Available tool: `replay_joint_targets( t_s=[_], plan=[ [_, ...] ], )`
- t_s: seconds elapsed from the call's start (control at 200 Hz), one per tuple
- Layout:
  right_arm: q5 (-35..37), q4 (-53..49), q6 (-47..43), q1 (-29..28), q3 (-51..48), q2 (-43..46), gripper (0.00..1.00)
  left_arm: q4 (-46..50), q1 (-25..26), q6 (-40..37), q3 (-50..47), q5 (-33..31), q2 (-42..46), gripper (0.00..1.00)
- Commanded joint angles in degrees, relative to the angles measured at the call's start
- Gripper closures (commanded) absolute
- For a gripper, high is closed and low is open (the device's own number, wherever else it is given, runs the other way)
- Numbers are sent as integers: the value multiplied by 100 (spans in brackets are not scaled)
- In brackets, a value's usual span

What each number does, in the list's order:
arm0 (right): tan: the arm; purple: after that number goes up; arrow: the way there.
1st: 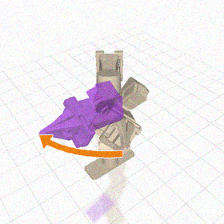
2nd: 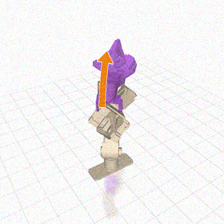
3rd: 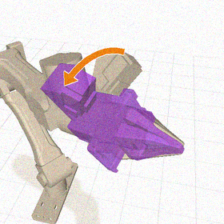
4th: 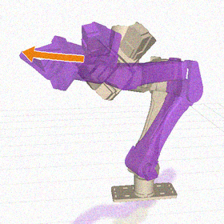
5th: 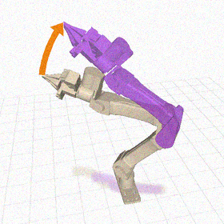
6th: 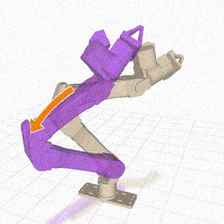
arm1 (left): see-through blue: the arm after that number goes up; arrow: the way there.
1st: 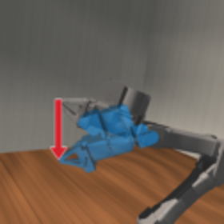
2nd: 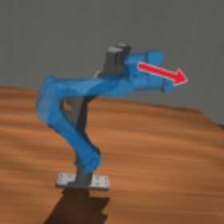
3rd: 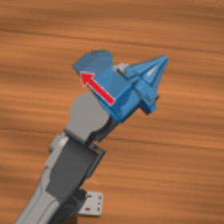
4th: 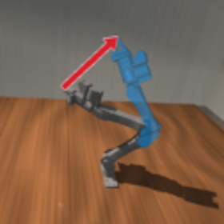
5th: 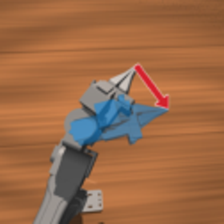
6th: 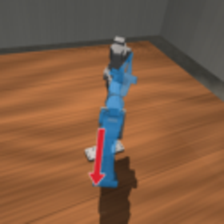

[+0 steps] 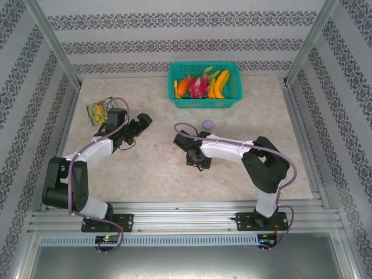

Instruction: Insert wireless bluetooth earbuds into charging case

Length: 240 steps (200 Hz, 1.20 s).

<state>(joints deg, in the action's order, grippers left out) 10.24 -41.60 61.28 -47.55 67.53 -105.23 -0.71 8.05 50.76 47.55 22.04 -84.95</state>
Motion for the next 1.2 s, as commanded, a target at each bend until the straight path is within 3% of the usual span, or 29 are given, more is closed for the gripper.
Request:
replay_joint_targets(
  t_s=[0.0,0.12,0.265,0.58,0.694,0.819,1.009,1.194],
  plan=[
    [-111,495,-351,250,-344,208,50,40,325,-252,187,-207,-112,0],
    [-324,769,-427,531,-614,309,49,-593,604,-225,-73,54,-157,0],
    [-420,754,-541,757,-687,276,46,-595,923,-243,-52,-33,-278,0],
    [-687,522,331,888,-611,148,21,-562,1262,-156,308,-205,-682,0],
    [-644,333,900,820,-508,122,21,-604,1306,-51,376,-291,-780,0],
    [-138,-330,1216,578,-17,-21,20,-693,1330,56,360,-413,-778,0],
    [256,-1036,1259,364,658,-409,20,-821,1347,127,322,-420,-750,0],
    [326,-1005,1315,379,556,-480,20,-890,1340,118,259,-379,-654,0]
  ],
)
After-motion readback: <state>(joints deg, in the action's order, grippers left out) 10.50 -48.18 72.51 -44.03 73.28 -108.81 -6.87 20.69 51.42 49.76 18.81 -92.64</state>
